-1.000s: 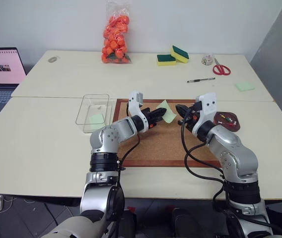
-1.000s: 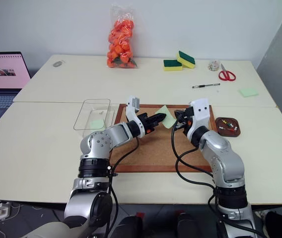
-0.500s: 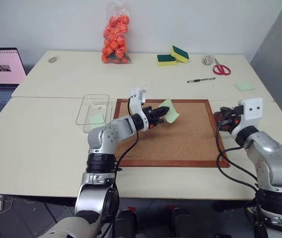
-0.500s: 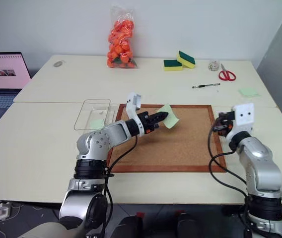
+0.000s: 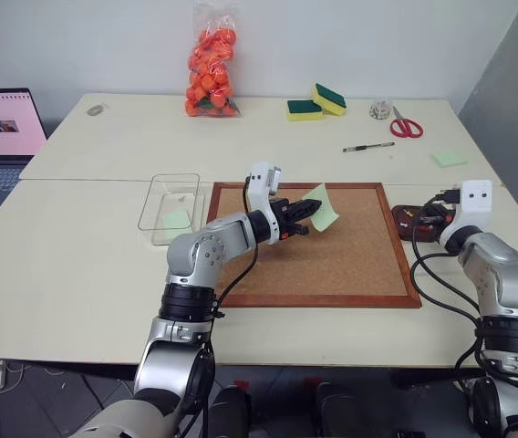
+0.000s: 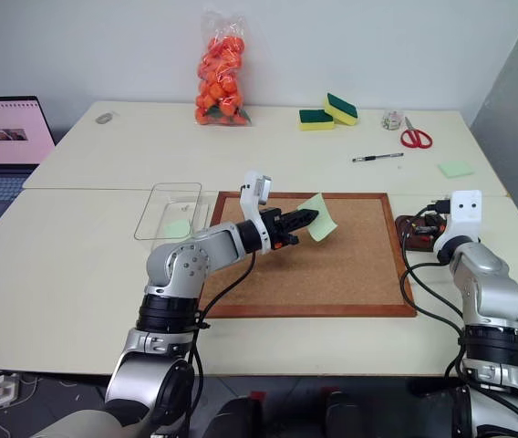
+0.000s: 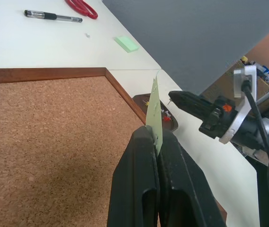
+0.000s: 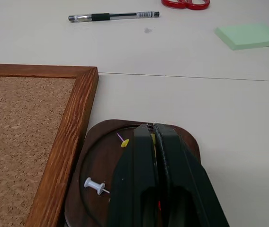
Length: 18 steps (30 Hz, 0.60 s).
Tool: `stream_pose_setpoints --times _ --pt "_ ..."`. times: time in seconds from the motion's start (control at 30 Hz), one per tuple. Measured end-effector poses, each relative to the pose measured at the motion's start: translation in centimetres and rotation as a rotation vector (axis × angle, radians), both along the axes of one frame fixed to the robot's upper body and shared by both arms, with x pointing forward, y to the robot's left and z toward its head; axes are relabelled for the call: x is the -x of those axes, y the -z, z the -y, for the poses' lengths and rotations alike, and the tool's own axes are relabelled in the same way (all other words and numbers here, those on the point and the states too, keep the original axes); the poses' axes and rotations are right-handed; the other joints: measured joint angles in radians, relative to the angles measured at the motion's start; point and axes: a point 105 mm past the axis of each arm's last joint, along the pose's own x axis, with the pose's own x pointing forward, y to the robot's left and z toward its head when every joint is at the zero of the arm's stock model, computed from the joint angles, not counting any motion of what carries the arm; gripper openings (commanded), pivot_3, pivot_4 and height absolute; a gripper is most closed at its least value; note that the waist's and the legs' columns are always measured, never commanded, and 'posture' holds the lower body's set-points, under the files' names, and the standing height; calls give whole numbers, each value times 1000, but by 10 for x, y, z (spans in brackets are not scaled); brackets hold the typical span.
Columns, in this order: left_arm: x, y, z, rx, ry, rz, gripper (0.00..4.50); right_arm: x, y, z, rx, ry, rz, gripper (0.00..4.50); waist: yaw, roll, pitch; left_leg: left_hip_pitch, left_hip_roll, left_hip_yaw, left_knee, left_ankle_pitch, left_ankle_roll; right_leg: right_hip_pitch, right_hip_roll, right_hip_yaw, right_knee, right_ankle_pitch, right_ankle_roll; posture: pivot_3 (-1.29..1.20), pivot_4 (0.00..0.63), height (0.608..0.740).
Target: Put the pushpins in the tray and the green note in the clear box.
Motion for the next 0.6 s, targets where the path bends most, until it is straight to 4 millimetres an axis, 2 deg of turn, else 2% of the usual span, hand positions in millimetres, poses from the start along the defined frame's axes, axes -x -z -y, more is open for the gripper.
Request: stream_pose_setpoints --times 0.23,0.3,0.37,0.6 --pt "0 1 0 1 -1 -2 3 -7 5 -2 -8 -15 -17 0 0 0 0 0 0 0 0 0 0 0 0 0 0 0 0 0 150 740" --pt "0 1 0 1 -2 -2 0 -8 5 -3 -10 -19 -18 463 0 0 0 0 0 0 0 0 0 0 0 0 0 0 0 0 150 740" --pt "0 1 0 1 -2 -3 0 -9 7 -3 -13 -20 -23 724 0 0 0 0 0 0 0 0 0 0 0 0 0 0 0 0 150 740" --pt "0 1 0 0 -3 -3 0 -9 9 -3 -18 -21 -29 2513 0 0 0 0 0 0 0 0 0 0 0 0 0 0 0 0 150 740"
